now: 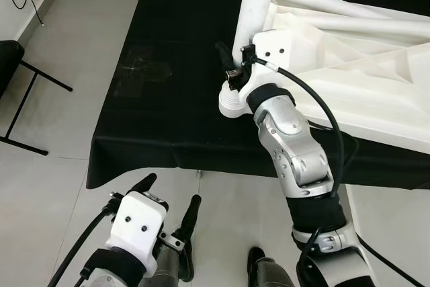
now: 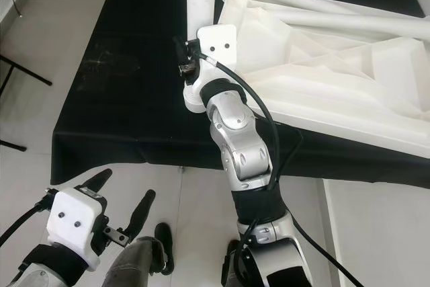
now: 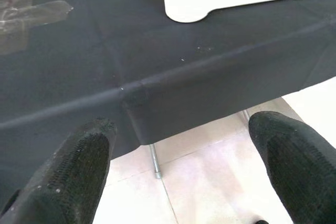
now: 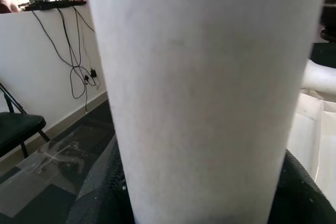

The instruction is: Building children table

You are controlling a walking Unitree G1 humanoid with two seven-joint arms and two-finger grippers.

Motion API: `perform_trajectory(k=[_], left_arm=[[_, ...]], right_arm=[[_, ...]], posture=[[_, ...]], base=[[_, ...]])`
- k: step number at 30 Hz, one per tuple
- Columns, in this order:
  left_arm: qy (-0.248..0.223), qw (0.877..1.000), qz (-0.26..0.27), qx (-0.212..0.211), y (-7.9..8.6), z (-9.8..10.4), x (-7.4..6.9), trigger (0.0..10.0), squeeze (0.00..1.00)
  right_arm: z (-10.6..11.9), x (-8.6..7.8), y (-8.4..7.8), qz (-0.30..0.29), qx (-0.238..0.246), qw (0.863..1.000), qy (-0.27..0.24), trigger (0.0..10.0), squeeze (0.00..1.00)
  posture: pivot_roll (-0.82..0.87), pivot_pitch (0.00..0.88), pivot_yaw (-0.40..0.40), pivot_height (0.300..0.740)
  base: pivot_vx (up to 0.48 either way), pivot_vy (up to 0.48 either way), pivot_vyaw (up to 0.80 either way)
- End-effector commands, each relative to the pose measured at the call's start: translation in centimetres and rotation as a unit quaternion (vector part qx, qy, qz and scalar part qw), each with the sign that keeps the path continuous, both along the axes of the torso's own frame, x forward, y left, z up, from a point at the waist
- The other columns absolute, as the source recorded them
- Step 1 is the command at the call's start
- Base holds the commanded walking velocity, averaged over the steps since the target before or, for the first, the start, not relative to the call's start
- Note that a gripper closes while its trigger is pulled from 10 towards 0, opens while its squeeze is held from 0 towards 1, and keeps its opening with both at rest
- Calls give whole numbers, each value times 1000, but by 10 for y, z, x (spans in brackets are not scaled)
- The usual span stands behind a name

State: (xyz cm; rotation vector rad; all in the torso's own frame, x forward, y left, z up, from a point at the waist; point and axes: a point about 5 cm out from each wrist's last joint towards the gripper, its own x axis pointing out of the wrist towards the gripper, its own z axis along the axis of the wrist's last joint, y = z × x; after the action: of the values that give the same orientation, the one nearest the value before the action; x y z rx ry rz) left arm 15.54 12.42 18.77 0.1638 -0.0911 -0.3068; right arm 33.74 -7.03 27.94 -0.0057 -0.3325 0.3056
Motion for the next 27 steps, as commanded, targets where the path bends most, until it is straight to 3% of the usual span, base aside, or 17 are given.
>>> perform_trajectory(k=[1, 3, 4, 5, 6, 7, 9, 11, 12, 15, 17, 18, 19, 27], left_arm=[[2, 1000, 14, 6, 7, 1, 2, 10000, 0], [-9, 1000, 25, 12, 13, 5, 5, 10000, 0], [-41, 998, 50, 2, 24, 21, 14, 10000, 0], [-107, 991, 75, -21, 41, 55, 28, 10000, 0], [-107, 991, 75, -21, 41, 55, 28, 10000, 0], [-140, 986, 78, -36, 48, 72, 33, 10000, 0], [-140, 986, 78, -36, 48, 72, 33, 10000, 0], [-209, 975, 9, -76, 54, 121, 52, 10000, 0], [-209, 975, 9, -76, 54, 121, 52, 10000, 0], [-235, 960, -125, -87, 41, 165, 68, 10000, 0], [-235, 956, -155, -85, 37, 172, 72, 10000, 0], [-226, 951, -200, -72, 32, 182, 79, 10000, 0], [-226, 951, -200, -72, 32, 182, 79, 10000, 0], [-188, 933, -299, -75, 13, 229, 131, 10000, 0]], right_arm=[[-59, 10, -13, -34, -6, 989, 145, 10000, 0], [-58, 11, -13, -33, -6, 989, 143, 10000, 0], [-57, 12, -12, -32, -8, 990, 140, 10000, 0], [-56, 15, -12, -28, -11, 990, 137, 10000, 0], [-56, 15, -12, -28, -11, 990, 137, 10000, 0], [-56, 16, -12, -29, -12, 990, 137, 10000, 0], [-56, 16, -12, -29, -12, 990, 137, 10000, 0], [-53, 19, -11, -29, -9, 991, 131, 10000, 0], [-53, 19, -11, -29, -9, 991, 131, 10000, 0], [-50, 18, -7, -22, -5, 992, 124, 10000, 0], [-49, 18, -6, -20, -4, 992, 122, 10000, 0], [-48, 18, -2, -13, -4, 993, 120, 10000, 0], [-48, 18, -2, -13, -4, 993, 120, 10000, 0], [-41, 13, 12, 17, 0, 995, 102, 10000, 0]], posture=[[25, 383, 19, 740], [25, 383, 19, 740], [26, 380, 17, 740], [29, 374, 17, 740], [29, 374, 17, 740], [29, 370, 16, 740], [29, 370, 16, 740], [31, 356, 19, 740], [31, 356, 19, 740], [32, 339, 24, 740], [32, 339, 24, 740], [33, 330, 30, 740], [33, 330, 30, 740], [32, 319, 44, 740]], base=[[0, 0, 0], [0, 0, 0], [0, 0, 0], [0, 0, 0], [0, 0, 0], [0, 0, 0], [0, 0, 0], [0, 0, 0], [0, 0, 0], [0, 0, 0], [0, 0, 0], [0, 0, 0], [0, 0, 0], [0, 0, 0]])
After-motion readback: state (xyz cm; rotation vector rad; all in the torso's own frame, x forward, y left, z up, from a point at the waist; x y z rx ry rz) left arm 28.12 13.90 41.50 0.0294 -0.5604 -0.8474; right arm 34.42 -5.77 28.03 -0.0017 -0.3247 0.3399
